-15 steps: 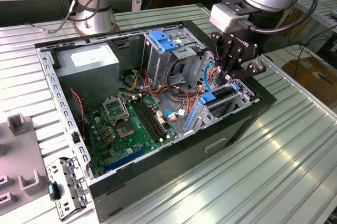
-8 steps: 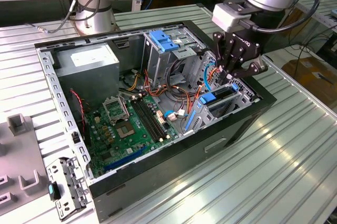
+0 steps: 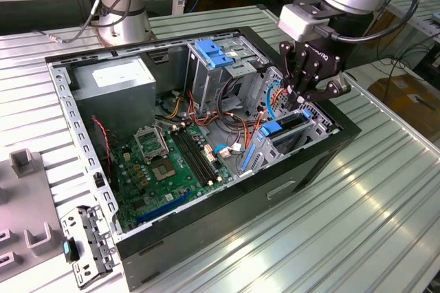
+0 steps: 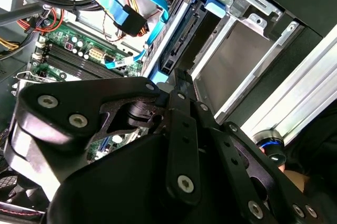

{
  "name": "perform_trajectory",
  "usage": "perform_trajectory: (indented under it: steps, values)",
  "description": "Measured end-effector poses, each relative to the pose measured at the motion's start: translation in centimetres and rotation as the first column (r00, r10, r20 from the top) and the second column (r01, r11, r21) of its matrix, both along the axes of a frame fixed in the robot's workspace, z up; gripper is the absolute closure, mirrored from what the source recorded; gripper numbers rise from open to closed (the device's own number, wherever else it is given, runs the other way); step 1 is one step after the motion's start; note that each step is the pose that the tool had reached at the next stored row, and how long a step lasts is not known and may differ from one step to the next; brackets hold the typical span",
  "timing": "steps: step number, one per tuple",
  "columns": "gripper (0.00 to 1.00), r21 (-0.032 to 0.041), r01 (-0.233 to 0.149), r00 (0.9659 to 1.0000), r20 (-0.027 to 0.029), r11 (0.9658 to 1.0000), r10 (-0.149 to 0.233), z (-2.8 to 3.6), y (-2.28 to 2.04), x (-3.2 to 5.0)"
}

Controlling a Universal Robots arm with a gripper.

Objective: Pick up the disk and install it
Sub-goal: 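Insert the first disk wire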

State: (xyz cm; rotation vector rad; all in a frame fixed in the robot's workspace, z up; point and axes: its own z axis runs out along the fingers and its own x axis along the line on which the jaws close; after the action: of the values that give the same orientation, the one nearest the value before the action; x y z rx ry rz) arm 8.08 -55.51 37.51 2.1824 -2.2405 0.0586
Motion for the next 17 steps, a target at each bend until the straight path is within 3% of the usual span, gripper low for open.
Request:
perform_trajectory:
  steps: [4,8,10,12,17]
  values:
    - [0.89,-0.0006,-0.041,0.9992,0.0,0.9992,0.041,0.18,0.0,0.04]
    - [0.89,-0.0013,-0.056,0.9984,-0.0001,0.9984,0.056,0.27,0.0,0.21]
    - [0.89,-0.0012,-0.06,0.9982,-0.0007,0.9982,0.06,0.27,0.0,0.72]
    - [0.89,-0.001,-0.062,0.9981,-0.0043,0.9981,0.062,0.27,0.0,1.75]
    - [0.89,-0.0007,-0.062,0.9981,-0.0063,0.9981,0.062,0.26,0.0,2.64]
